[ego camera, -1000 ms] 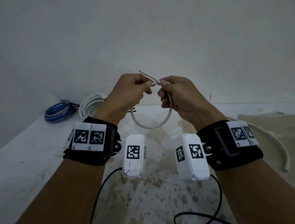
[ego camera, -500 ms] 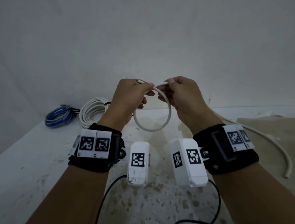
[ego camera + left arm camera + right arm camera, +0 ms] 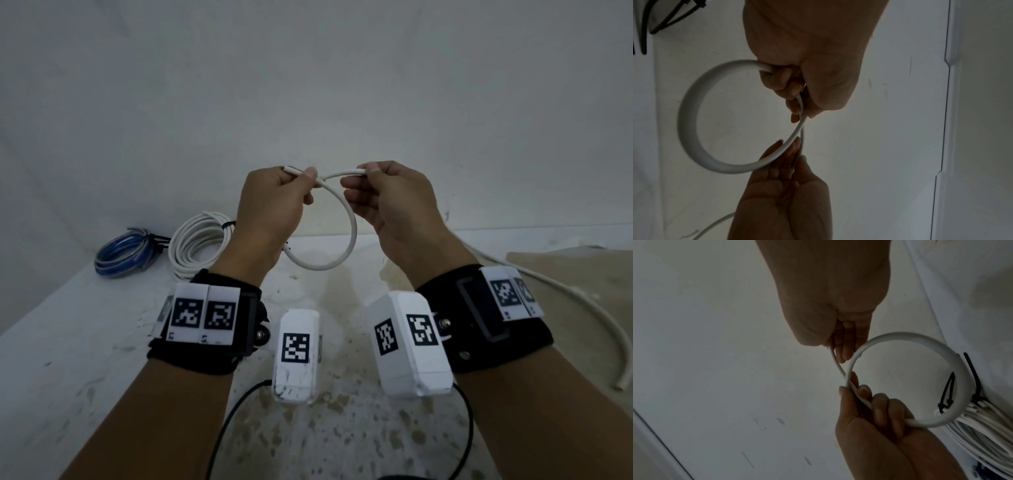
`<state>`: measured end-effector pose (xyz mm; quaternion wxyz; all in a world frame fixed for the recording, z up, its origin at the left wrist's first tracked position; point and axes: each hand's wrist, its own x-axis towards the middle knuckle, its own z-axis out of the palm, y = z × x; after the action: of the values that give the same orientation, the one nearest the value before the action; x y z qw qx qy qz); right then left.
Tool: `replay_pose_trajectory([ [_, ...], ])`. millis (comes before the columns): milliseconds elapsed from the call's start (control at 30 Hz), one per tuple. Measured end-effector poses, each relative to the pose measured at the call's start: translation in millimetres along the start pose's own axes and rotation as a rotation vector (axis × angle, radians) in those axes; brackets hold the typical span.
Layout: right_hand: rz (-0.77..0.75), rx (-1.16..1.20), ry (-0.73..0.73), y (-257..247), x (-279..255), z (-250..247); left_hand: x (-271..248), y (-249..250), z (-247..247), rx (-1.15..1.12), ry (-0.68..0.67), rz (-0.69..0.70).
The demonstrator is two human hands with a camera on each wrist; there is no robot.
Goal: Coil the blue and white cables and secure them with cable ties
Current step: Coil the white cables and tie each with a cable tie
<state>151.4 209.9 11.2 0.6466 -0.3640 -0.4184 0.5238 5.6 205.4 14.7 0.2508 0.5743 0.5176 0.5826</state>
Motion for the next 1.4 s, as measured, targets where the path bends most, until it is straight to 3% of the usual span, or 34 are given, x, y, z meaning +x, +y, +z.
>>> replay_pose_trajectory([
  [100,-0.067,-0.405,0.111,-5,0,-6,1,-2,-3,0.037,0.003,0.053],
  [200,-0.408,-0.841,0.246,-12,2,-11,-1,-1,-5,0.104,-0.055,0.112],
  [267,-0.531,-0.977,0.153,-15,1,-7,-2,2,-4,0.108,-0.097,0.147],
  [333,-0.493,-1.089,-0.016,-13,1,-1,-3,3,-3,0.095,-0.114,0.174],
  [433,-0.349,-0.981,-0.165,-8,1,0,-3,0,-1,0.054,-0.091,0.161],
  [767,-0.318,-0.768,-0.113,-4,1,0,-3,1,5,0.006,-0.006,0.119],
  [967,-0.273,-0.824,-0.343,-10,-5,-4,-5,1,3,0.104,-0.031,0.195],
  [1133,-0.288,-0.765,-0.329,-9,-2,-6,-2,-1,5,-0.050,-0.021,0.110],
  [1267,-0.200,-0.727,-0.388,-12,-4,-9,-4,-2,5,0.071,-0.071,0.190],
  [1400,-0.145,-0.661,-0.417,-12,-3,-8,-2,-5,4,0.067,-0.106,0.184],
])
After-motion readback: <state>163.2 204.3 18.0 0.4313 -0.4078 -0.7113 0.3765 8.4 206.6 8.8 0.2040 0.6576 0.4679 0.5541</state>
